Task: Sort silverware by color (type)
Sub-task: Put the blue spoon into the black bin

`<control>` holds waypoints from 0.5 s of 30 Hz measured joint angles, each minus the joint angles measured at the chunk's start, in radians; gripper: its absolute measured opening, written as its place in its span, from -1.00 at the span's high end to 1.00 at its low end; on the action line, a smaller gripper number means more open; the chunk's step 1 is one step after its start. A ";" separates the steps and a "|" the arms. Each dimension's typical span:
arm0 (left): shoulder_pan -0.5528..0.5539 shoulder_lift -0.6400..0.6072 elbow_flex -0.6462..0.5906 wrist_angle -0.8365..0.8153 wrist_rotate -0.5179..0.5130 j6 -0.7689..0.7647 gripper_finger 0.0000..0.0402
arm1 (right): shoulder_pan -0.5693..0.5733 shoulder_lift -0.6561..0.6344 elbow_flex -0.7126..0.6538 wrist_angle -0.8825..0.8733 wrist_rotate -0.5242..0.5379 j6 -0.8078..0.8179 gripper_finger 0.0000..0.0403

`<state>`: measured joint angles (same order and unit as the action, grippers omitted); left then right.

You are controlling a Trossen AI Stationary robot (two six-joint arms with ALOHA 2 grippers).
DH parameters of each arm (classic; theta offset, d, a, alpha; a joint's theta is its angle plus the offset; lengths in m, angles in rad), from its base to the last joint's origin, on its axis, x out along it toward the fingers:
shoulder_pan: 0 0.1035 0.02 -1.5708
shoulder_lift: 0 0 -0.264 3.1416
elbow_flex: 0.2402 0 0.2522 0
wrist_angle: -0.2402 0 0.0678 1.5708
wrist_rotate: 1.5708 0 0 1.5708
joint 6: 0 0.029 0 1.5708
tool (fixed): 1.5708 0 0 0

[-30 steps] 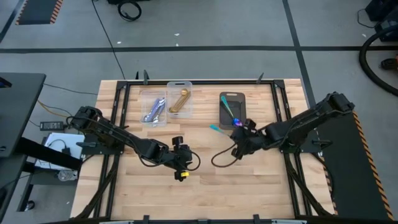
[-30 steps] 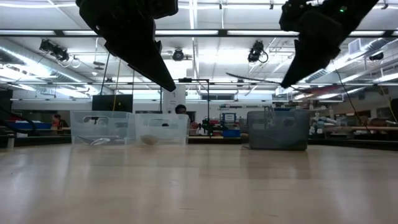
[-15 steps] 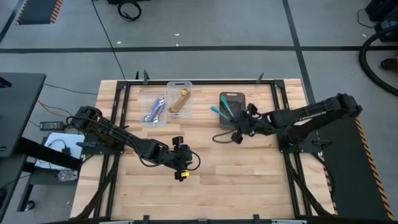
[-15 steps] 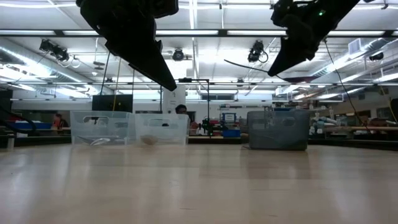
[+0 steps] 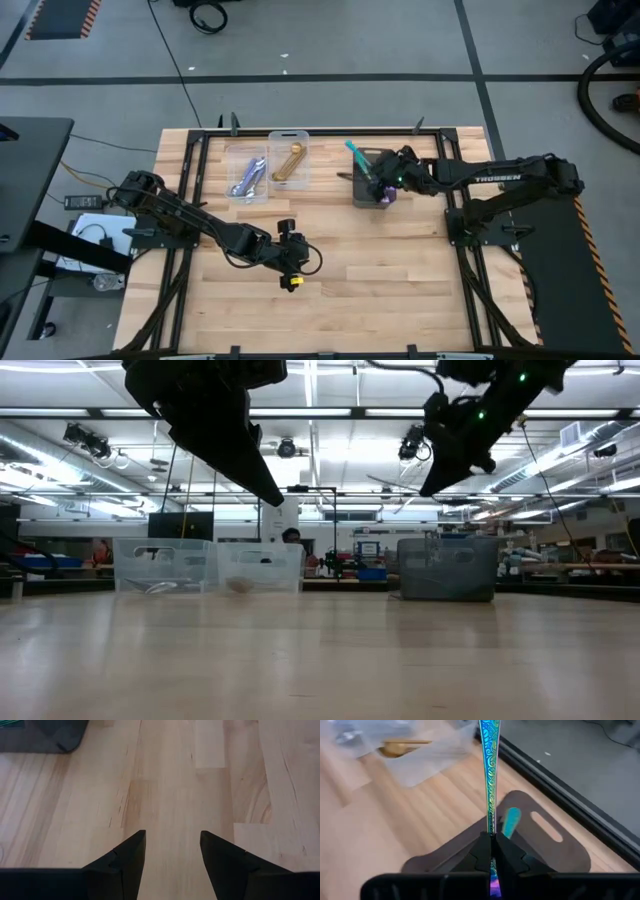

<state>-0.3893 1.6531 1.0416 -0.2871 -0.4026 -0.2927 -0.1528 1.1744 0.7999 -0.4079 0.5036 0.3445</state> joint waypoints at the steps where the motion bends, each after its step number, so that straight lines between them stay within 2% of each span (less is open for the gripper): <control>1: 0.000 0.000 0.000 0.000 0.000 -0.004 0.02 | -0.021 0.000 -0.017 0.027 -0.005 -0.001 0.93; 8: 0.000 0.000 0.000 0.000 0.000 -0.010 0.02 | -0.163 0.002 -0.209 0.355 -0.114 -0.032 0.93; 15: 0.004 0.000 0.000 0.002 0.000 -0.010 0.02 | -0.219 0.002 -0.314 0.438 -0.207 0.023 0.93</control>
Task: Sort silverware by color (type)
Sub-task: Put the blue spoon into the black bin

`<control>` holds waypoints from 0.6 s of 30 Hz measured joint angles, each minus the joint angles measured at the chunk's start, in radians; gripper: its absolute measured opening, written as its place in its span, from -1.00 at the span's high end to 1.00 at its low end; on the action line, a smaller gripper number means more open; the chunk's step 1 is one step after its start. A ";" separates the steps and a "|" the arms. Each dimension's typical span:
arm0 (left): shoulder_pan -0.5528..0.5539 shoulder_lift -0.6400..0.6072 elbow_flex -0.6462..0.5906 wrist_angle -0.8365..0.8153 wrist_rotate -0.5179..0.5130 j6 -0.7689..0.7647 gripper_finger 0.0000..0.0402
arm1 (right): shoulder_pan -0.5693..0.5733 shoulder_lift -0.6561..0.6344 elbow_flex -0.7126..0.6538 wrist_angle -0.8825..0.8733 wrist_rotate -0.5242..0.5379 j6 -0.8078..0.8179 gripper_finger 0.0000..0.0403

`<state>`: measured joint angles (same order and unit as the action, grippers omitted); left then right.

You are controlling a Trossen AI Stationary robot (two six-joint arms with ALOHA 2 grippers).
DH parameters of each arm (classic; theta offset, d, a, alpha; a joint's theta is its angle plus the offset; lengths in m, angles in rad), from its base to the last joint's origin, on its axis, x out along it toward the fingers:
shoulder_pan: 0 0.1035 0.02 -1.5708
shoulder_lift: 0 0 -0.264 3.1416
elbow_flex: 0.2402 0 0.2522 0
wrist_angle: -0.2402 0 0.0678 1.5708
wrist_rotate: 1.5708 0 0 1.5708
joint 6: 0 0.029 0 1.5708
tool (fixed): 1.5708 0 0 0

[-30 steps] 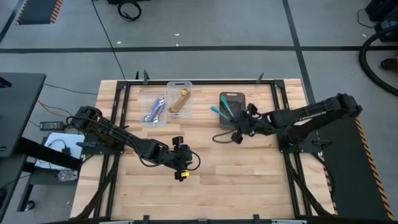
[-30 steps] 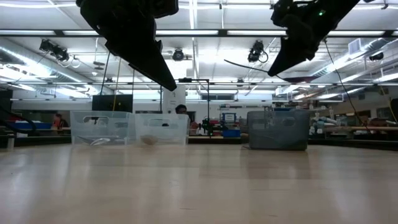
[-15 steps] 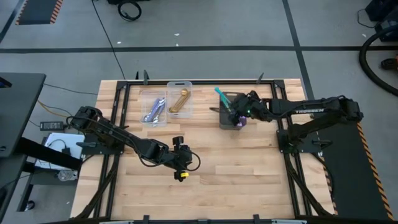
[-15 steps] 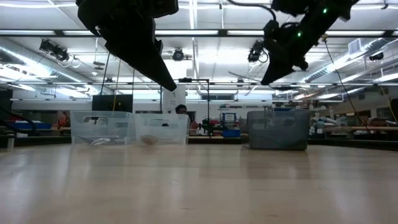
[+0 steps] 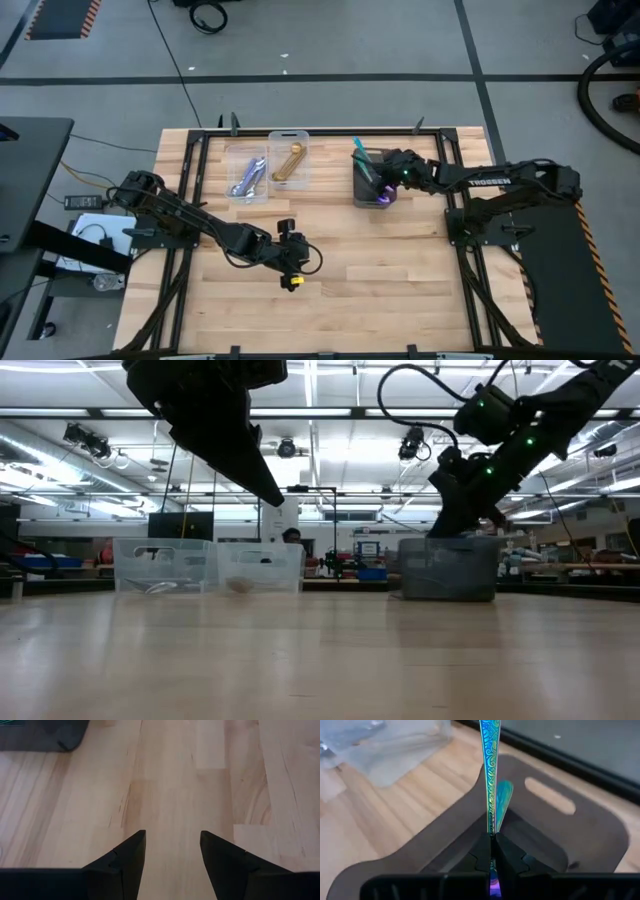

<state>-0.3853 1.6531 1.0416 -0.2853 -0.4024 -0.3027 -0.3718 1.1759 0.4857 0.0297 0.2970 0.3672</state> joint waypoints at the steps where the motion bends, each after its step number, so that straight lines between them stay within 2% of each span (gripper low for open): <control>1: 0.003 0.000 0.000 0.001 0.000 0.000 0.02 | 0.006 0.000 -0.009 0.003 -0.001 0.010 0.93; 7: 0.021 0.000 0.000 0.002 -0.002 -0.007 0.02 | 0.042 0.000 -0.035 -0.004 0.033 0.068 0.93; 12: 0.019 0.000 0.000 0.002 0.000 -0.008 0.02 | 0.031 0.000 -0.035 -0.037 0.021 0.104 0.90; 18: 0.013 0.000 0.000 0.001 0.000 0.001 0.02 | 0.027 0.000 -0.036 -0.049 0.016 0.112 0.71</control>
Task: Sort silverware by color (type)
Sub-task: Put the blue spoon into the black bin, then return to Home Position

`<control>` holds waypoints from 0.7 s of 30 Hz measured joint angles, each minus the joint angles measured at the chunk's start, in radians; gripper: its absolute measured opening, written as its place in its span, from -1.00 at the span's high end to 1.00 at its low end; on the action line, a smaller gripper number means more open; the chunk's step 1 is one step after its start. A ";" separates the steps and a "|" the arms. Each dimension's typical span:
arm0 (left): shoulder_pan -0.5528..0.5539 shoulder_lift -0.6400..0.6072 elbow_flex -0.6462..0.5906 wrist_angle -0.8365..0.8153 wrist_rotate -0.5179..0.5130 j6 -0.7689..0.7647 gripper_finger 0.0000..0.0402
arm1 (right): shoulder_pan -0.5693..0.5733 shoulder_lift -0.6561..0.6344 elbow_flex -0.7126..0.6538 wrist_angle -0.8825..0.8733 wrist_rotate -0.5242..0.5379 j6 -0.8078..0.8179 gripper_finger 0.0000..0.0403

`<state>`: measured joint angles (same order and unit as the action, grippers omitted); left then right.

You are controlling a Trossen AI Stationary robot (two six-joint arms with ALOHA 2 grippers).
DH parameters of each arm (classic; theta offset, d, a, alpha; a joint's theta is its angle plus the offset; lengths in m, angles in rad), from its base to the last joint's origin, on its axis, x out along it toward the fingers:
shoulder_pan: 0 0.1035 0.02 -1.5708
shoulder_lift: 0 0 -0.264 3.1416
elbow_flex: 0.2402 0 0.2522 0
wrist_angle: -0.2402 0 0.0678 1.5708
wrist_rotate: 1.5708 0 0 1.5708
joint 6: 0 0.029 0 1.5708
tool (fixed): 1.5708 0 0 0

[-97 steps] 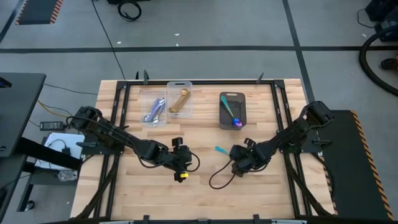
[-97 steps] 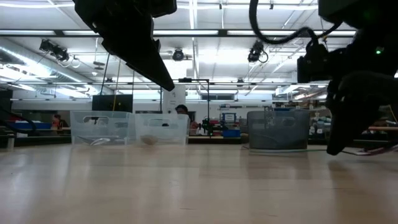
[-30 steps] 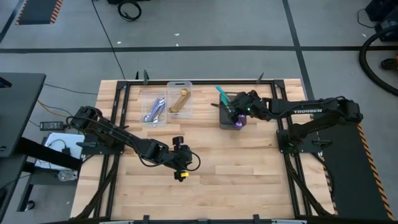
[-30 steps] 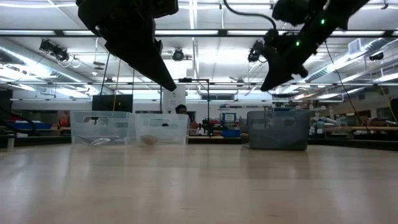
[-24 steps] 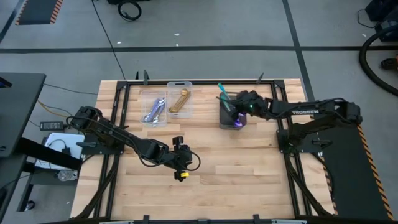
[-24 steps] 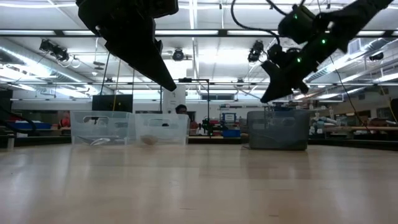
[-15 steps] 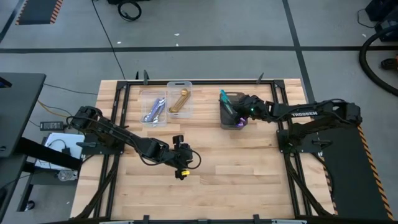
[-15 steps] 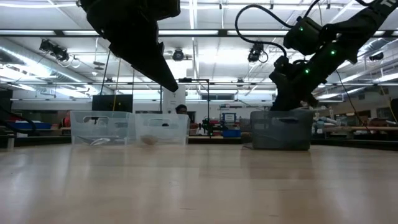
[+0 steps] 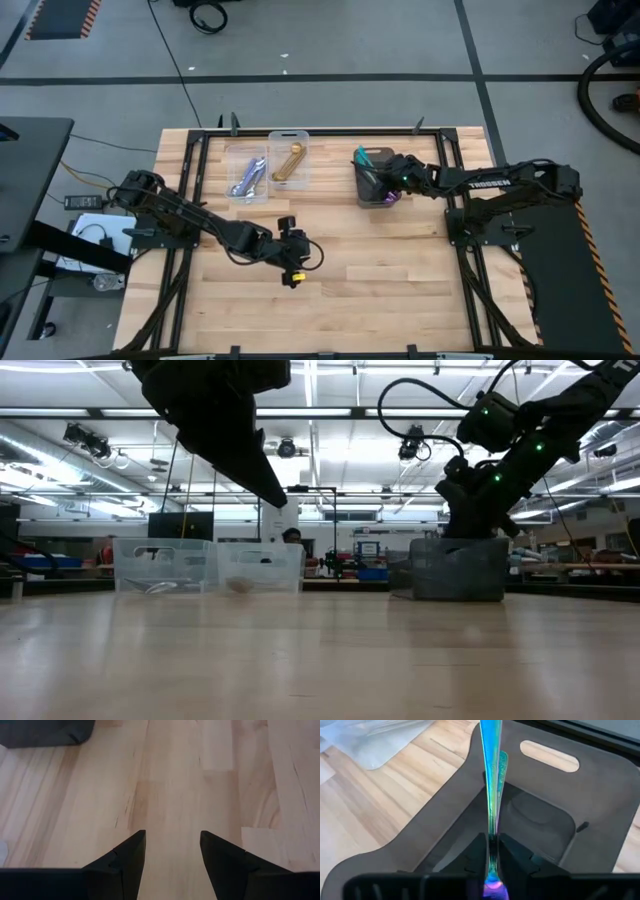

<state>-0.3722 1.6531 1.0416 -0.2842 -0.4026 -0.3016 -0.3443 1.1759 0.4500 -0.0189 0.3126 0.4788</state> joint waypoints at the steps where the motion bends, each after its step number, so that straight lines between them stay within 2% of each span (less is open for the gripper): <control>1: -0.002 0.000 0.000 -0.001 0.000 0.011 0.02 | 0.000 0.000 0.000 0.000 0.000 -0.002 0.67; 6: -0.003 0.000 0.000 0.008 -0.003 0.084 0.03 | 0.000 -0.001 0.000 0.000 -0.020 -0.023 0.46; 10: -0.002 -0.016 -0.002 -0.003 -0.005 0.111 0.08 | 0.000 -0.041 -0.001 0.001 -0.036 -0.061 0.37; 15: -0.001 -0.083 -0.002 -0.072 -0.008 0.123 0.17 | 0.000 -0.153 -0.001 -0.007 -0.088 -0.120 0.39; 21: 0.001 -0.173 -0.003 -0.148 -0.026 0.157 0.25 | 0.002 -0.353 -0.001 -0.015 -0.164 -0.185 0.44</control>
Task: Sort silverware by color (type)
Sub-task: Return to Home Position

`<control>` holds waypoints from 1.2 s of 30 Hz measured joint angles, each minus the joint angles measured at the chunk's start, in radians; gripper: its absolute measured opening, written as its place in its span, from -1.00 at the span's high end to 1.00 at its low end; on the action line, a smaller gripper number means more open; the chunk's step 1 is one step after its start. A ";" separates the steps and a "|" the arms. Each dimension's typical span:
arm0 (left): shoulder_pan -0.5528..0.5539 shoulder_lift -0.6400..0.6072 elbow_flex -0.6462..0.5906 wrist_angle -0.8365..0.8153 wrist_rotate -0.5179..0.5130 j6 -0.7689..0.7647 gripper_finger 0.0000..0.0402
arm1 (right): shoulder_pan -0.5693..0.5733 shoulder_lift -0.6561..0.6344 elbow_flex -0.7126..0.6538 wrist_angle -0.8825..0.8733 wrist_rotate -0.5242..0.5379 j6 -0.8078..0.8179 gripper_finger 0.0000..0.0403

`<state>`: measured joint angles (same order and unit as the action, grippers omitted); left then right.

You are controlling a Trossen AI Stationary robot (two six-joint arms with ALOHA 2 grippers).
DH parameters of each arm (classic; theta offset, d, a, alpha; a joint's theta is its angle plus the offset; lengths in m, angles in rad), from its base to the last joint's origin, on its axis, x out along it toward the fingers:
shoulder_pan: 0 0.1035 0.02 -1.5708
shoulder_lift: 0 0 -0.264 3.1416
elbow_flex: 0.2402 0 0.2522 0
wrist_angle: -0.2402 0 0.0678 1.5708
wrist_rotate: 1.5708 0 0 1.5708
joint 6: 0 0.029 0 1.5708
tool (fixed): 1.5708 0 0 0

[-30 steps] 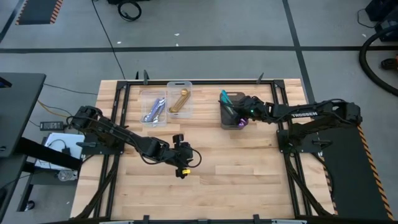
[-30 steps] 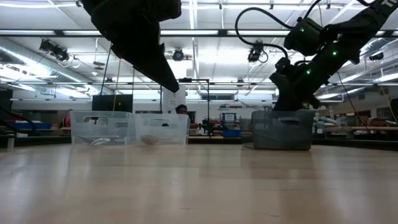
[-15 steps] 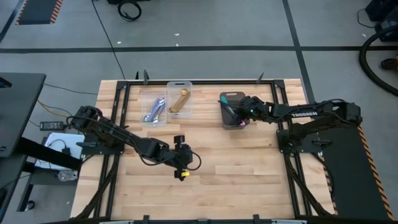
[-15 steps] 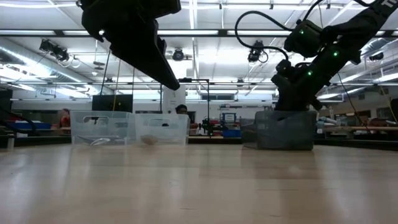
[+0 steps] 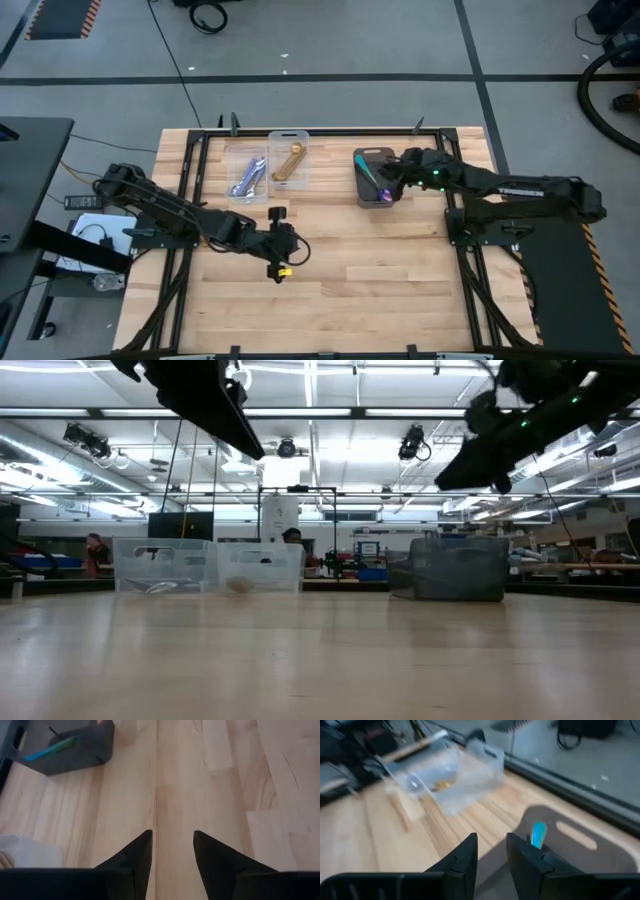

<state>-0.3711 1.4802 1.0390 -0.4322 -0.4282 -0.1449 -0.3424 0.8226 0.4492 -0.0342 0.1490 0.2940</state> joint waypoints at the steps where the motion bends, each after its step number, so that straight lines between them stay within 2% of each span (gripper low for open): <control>1: 0.001 -0.010 -0.009 0.010 0.000 0.008 0.25 | 0.000 -0.036 0.000 -0.011 -0.008 -0.007 0.45; 9: 0.020 -0.177 -0.287 0.236 -0.004 0.014 0.29 | -0.001 -0.300 -0.087 -0.009 -0.076 -0.025 0.50; 20: 0.083 -0.560 -0.640 0.469 -0.015 0.026 0.29 | -0.001 -0.544 -0.136 -0.065 -0.096 -0.019 0.50; 29: 0.123 -0.797 -0.825 0.560 -0.014 0.033 0.29 | -0.001 -0.715 -0.148 -0.194 -0.096 -0.024 0.50; 32: 0.128 -0.865 -0.864 0.582 -0.022 0.051 0.29 | -0.001 -0.776 -0.148 -0.201 -0.087 -0.010 0.51; 36: 0.128 -0.947 -0.918 0.664 -0.060 0.086 0.29 | -0.001 -0.822 -0.170 -0.122 0.032 0.147 0.55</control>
<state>-0.2428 0.5332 0.1211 0.2322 -0.4887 -0.0594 -0.3435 0.0010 0.2789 -0.1558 0.1811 0.4415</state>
